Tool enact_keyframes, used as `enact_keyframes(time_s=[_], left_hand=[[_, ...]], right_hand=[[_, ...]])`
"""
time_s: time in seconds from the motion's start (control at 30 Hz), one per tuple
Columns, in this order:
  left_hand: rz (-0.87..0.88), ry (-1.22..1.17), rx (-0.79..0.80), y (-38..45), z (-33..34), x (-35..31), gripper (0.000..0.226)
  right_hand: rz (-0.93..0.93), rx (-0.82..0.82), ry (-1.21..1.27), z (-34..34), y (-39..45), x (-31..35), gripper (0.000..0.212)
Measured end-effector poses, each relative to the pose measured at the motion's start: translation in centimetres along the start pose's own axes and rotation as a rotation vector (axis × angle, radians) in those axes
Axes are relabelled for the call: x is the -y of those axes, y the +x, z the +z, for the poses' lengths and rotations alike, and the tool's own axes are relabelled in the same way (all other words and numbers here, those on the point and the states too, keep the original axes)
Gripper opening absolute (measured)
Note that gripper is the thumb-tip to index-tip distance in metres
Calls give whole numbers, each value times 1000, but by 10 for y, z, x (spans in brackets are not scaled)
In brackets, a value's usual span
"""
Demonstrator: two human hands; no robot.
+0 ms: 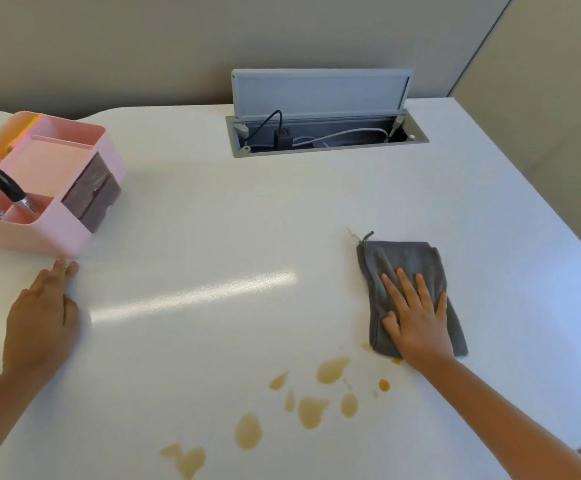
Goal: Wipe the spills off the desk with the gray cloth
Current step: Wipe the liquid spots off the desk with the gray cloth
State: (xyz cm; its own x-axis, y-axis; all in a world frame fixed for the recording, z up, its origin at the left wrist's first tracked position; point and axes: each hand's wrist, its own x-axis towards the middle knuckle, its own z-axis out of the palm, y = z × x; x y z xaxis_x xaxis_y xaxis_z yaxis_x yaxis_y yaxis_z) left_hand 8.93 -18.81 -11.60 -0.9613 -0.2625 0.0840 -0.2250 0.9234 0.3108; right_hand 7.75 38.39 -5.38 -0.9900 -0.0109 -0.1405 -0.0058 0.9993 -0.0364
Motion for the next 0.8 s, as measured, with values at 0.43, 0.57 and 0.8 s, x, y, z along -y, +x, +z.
enact_keyframes(time_s=[0.43,0.57,0.8], left_hand=[[10,13,-81,-19,-46,-76,50],[18,-7,-111,-21,-47,-81,51],[22,-6,-88,-18,-42,-73,49]], right_hand=[[-128,85,-4,1,-58,176,61],[-296,157,42,4,-75,250,63],[-513,137,26,13,-107,274,60]])
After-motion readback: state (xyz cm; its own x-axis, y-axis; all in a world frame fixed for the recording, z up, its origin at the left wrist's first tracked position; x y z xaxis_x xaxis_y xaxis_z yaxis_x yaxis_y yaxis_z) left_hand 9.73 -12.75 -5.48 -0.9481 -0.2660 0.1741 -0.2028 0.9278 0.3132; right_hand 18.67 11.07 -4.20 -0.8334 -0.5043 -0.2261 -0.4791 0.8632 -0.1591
